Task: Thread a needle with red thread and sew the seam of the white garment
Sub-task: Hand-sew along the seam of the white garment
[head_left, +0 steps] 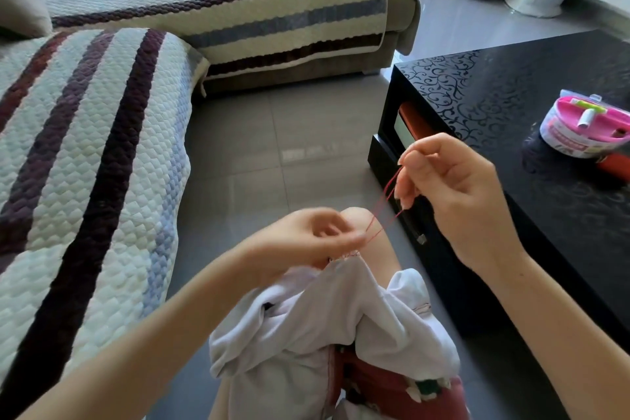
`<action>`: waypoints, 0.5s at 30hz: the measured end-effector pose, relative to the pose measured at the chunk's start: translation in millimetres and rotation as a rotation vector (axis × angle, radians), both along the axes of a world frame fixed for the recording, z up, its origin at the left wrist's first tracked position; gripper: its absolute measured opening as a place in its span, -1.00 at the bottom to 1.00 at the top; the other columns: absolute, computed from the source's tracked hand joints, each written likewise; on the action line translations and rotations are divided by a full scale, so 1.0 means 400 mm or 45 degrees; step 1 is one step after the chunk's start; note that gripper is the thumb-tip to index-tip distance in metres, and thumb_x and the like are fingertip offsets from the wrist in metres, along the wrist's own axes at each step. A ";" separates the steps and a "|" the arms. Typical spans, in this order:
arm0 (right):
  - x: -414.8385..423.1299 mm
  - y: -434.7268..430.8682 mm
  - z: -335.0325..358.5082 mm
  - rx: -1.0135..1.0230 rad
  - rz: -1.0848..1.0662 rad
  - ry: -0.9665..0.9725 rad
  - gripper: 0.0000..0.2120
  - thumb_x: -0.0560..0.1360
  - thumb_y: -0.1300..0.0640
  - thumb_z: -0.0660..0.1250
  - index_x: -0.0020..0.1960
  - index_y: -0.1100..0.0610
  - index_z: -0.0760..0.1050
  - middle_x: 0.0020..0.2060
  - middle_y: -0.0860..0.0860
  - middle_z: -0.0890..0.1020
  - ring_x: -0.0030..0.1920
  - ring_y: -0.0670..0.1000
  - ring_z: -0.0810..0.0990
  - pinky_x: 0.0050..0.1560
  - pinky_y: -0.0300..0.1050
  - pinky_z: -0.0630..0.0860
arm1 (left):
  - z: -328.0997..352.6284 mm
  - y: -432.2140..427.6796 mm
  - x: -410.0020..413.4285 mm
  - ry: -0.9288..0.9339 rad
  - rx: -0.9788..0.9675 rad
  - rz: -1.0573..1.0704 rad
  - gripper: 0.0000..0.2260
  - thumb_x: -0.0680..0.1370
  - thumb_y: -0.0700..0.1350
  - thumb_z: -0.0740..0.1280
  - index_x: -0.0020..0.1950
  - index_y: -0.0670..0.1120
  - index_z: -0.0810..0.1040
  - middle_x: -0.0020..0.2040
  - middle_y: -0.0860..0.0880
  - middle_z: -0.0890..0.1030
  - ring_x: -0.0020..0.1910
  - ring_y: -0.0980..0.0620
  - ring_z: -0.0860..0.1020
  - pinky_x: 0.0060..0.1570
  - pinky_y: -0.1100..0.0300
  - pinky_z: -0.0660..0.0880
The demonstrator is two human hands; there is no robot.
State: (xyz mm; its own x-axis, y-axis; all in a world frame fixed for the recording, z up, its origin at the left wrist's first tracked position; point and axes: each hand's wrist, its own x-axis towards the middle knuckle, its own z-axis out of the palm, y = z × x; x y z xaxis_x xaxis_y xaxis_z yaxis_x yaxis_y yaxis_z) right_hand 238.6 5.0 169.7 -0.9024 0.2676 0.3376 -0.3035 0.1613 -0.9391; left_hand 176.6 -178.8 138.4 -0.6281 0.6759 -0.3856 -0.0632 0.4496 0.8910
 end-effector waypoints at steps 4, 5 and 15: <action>-0.011 0.052 0.026 -0.104 -0.036 -0.062 -0.90 0.48 0.18 0.31 -0.17 0.21 0.51 -0.39 0.08 0.63 -0.32 -0.01 0.61 -0.21 -0.23 0.56 | -0.049 -0.021 0.056 -0.122 0.059 0.058 -0.76 0.42 -0.05 0.51 -0.22 -0.23 0.61 -0.30 -0.02 0.47 -0.26 0.12 0.42 -0.14 0.24 0.34; -0.020 0.075 0.027 -0.268 0.001 -0.109 -0.89 0.46 0.15 0.30 -0.19 0.19 0.53 -0.38 0.05 0.64 -0.28 0.01 0.64 -0.17 -0.18 0.60 | -0.050 -0.024 0.062 -0.186 0.107 0.109 -0.82 0.43 -0.11 0.51 -0.24 -0.20 0.62 -0.33 -0.01 0.48 -0.28 0.14 0.43 -0.17 0.28 0.35; -0.244 0.348 -0.112 -0.745 -0.608 -0.331 -0.78 0.54 0.34 0.12 -0.23 0.11 0.37 -0.52 -0.04 0.38 -0.56 -0.12 0.28 -0.51 -0.29 0.19 | -0.019 -0.050 0.072 -0.367 0.227 0.207 -0.85 0.45 -0.29 0.45 -0.32 -0.15 0.64 -0.38 0.02 0.63 -0.36 0.18 0.57 -0.31 0.38 0.46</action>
State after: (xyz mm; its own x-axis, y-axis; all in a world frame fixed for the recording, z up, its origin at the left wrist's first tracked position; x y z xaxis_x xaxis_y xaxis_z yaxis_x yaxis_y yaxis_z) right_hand 140.9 144.3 125.1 -0.6761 0.7139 -0.1825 -0.0857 -0.3222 -0.9428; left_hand 205.4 -198.7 130.9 -0.6156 0.6484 -0.4479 -0.3810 0.2527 0.8894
